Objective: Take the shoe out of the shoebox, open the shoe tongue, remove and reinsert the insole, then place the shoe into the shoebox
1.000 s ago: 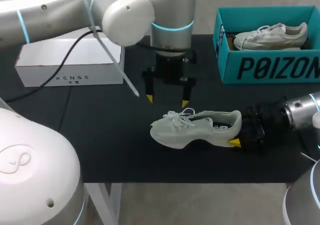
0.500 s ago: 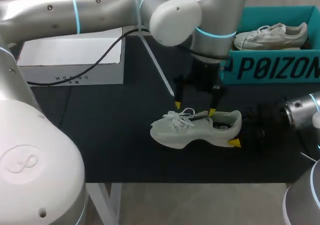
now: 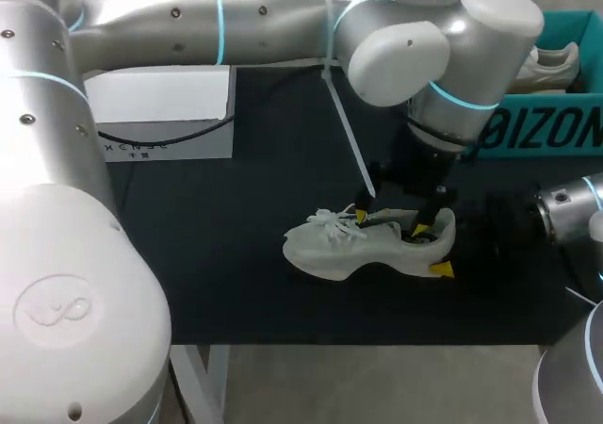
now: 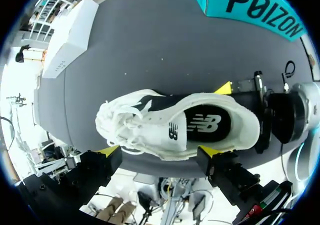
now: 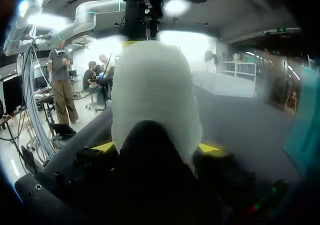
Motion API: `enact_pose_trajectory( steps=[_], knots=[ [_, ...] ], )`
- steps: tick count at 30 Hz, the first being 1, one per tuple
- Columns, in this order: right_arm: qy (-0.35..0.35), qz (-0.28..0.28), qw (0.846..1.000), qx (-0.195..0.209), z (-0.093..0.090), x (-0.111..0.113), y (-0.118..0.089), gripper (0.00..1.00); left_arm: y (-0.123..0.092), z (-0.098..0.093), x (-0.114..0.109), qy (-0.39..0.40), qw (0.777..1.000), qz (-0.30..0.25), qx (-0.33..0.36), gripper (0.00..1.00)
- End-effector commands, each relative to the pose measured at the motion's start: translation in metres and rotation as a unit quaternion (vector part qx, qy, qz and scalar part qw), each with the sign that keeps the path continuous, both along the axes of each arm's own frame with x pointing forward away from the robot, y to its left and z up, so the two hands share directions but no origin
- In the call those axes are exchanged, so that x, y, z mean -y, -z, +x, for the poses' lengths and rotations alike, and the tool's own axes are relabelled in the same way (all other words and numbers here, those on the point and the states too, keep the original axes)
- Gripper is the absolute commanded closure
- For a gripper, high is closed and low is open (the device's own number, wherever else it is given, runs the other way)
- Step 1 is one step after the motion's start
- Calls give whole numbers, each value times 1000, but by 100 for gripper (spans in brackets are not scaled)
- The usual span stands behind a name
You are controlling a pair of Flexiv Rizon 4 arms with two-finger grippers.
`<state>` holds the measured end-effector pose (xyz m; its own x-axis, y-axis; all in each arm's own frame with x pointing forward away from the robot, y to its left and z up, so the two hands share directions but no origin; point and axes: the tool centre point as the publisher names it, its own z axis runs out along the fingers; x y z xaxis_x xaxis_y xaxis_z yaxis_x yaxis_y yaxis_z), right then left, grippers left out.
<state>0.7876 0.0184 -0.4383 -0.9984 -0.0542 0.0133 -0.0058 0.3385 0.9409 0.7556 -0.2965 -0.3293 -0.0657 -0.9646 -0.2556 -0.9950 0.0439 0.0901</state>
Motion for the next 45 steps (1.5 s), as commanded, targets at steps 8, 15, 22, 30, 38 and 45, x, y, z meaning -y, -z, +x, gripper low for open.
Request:
enact_pose_trajectory(
  steps=[8,15,22,30,38,45],
  knots=[
    [1,-1,1000,0,0,-4,9,100,7,4,-7,-37,998,36,32,0],
    [1,-1,1000,0,0,-4,9,100,18,4,-6,-44,997,44,39,0],
    [1,-1,1000,0,0,-4,9,100,26,6,-8,-52,996,52,47,0],
    [1,-1,1000,0,0,-4,9,100,28,7,-11,-48,996,56,49,100],
    [1,-1,1000,0,0,-4,9,100,23,13,-16,-47,997,43,48,100],
    [1,-1,1000,0,0,-4,9,100,13,17,-26,-50,996,38,57,100]
  ],
)
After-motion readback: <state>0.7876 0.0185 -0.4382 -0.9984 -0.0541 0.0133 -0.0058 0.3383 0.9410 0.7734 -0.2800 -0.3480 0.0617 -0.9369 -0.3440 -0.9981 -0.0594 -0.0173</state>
